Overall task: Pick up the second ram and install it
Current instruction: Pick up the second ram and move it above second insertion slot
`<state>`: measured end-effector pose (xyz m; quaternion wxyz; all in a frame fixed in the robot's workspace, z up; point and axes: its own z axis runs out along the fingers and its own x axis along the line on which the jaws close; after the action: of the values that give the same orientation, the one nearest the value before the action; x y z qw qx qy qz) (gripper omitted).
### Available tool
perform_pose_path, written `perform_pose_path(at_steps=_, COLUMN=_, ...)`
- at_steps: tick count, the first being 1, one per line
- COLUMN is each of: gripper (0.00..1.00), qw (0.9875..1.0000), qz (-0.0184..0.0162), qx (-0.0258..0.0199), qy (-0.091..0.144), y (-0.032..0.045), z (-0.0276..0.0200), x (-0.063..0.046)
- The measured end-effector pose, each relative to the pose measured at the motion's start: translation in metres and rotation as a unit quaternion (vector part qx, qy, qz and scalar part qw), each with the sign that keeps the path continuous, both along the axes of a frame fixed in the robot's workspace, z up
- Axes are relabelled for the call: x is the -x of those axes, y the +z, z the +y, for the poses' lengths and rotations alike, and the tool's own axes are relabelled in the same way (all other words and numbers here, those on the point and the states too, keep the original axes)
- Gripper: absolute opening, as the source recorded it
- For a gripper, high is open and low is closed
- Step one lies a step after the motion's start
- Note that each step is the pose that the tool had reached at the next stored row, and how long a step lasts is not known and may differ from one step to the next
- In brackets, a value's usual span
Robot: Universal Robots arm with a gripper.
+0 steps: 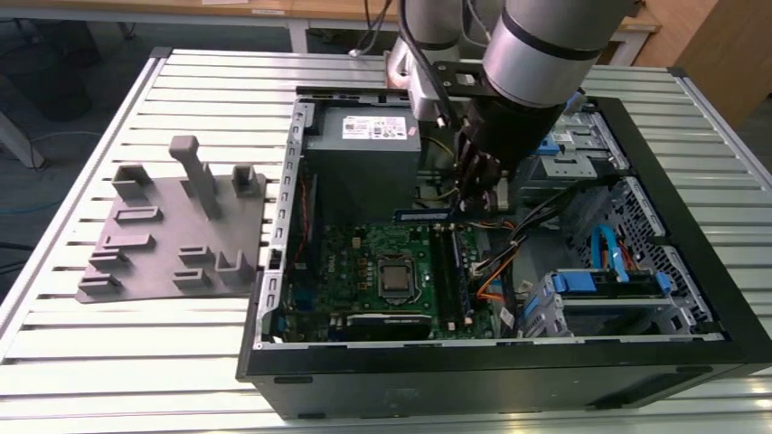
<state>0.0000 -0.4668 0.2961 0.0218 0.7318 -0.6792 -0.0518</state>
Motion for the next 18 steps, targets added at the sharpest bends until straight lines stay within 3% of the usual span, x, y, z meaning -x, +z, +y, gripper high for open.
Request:
perform_pose_path(at_steps=15, gripper=0.11, qw=1.0000, qz=0.0000, qx=0.0000, qy=0.000, y=-0.0194, z=-0.0003, x=0.000)
perform_pose_path(at_steps=18, gripper=0.11, qw=1.0000, qz=0.0000, qx=0.0000, qy=0.000, y=-0.0201, z=-0.0028, x=0.002)
